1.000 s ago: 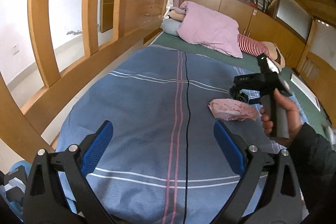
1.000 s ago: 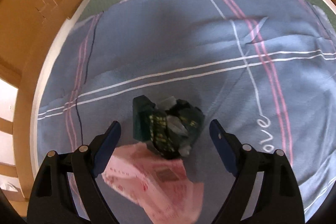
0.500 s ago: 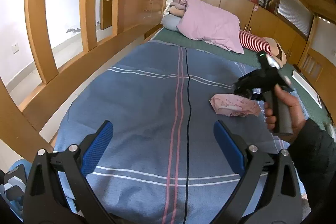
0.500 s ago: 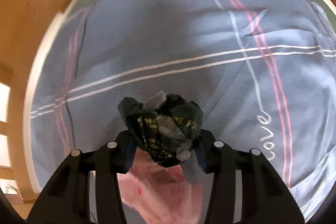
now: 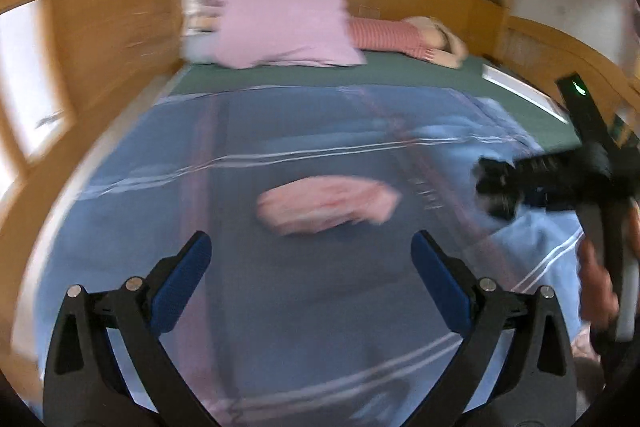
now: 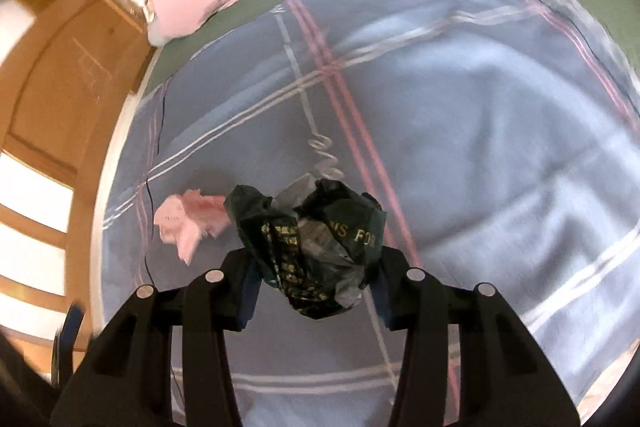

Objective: Collect trash
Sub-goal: 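Grasp the dark green snack bag with the right tool while the left tool grasps the pink paper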

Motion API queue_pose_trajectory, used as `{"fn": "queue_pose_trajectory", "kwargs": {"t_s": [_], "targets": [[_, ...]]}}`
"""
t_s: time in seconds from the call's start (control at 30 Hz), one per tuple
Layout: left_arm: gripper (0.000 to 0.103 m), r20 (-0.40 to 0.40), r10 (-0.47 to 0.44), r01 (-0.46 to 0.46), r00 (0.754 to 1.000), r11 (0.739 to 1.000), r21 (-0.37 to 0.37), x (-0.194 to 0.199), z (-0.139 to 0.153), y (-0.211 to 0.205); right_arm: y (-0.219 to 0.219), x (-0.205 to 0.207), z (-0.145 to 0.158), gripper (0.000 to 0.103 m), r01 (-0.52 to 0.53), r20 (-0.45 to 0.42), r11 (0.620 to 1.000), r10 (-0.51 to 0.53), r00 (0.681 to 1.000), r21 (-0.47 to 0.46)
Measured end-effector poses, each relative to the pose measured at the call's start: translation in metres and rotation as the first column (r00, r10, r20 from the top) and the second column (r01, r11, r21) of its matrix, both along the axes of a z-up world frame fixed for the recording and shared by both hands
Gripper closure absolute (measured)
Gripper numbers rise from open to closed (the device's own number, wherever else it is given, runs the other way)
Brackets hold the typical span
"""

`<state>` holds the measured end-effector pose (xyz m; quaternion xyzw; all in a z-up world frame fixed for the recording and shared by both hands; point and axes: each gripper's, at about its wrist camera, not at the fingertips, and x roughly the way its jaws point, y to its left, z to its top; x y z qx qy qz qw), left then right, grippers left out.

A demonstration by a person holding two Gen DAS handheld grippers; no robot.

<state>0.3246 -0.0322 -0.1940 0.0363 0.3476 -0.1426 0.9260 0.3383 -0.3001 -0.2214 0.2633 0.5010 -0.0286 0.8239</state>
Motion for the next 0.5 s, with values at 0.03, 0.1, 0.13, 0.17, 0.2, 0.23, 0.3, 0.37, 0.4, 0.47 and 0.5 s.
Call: {"fn": "queue_pose_trajectory", "kwargs": {"t_s": [0.03,0.1,0.13,0.17,0.2,0.23,0.3,0.37,0.4,0.47,0.5], "targets": [[0.003,0.009,-0.012,0.012,1.000,1.000,0.019,0.012,-0.003,-0.012,-0.005,-0.006,-0.001,0.056,0.006,0.005,1.000,-0.006,1.000,0.015],[0.003,0.012,-0.041,0.040,0.999,0.998,0.050,0.032,-0.011,-0.030,-0.017,-0.019,-0.002,0.056,0.022,0.017,0.998,-0.023,1.000,0.053],[0.003,0.006,-0.043,0.042,0.999,0.995,0.086,0.049,-0.019,-0.043,-0.020,-0.021,-0.002,0.056,0.023,0.022,0.998,-0.024,0.999,0.065],[0.003,-0.007,-0.051,0.051,0.999,0.994,0.100,0.058,-0.024,-0.049,-0.022,-0.024,-0.003,0.056,0.022,0.026,0.997,-0.024,0.999,0.073],[0.003,-0.039,-0.063,0.067,0.997,0.991,0.114,0.072,-0.034,-0.057,-0.024,-0.027,-0.003,0.056,0.021,0.033,0.997,-0.024,0.999,0.078],[0.003,-0.060,-0.054,0.061,0.997,0.990,0.126,0.081,-0.040,-0.060,-0.025,-0.028,-0.003,0.056,0.016,0.040,0.996,-0.020,0.999,0.082],[0.004,-0.108,-0.028,0.046,0.994,0.986,0.162,0.102,-0.058,-0.068,-0.026,-0.028,-0.003,0.056,0.010,0.047,0.996,-0.014,0.999,0.094],[0.003,-0.132,-0.016,0.037,0.991,0.987,0.156,0.112,-0.067,-0.068,-0.026,-0.028,-0.003,0.056,-0.001,0.056,0.995,-0.005,0.998,0.104],[0.004,-0.136,-0.011,0.033,0.991,0.987,0.157,0.113,-0.070,-0.068,-0.025,-0.028,-0.004,0.056,-0.006,0.057,0.994,0.000,0.998,0.107],[0.006,-0.148,0.009,0.017,0.989,0.985,0.173,0.119,-0.077,-0.069,-0.027,-0.026,-0.008,0.056,-0.010,0.056,0.992,0.004,0.998,0.122],[0.018,-0.162,0.017,0.012,0.987,0.984,0.176,0.122,-0.081,-0.069,-0.029,-0.027,-0.010,0.056,-0.013,0.054,0.992,0.006,0.999,0.127]]}}
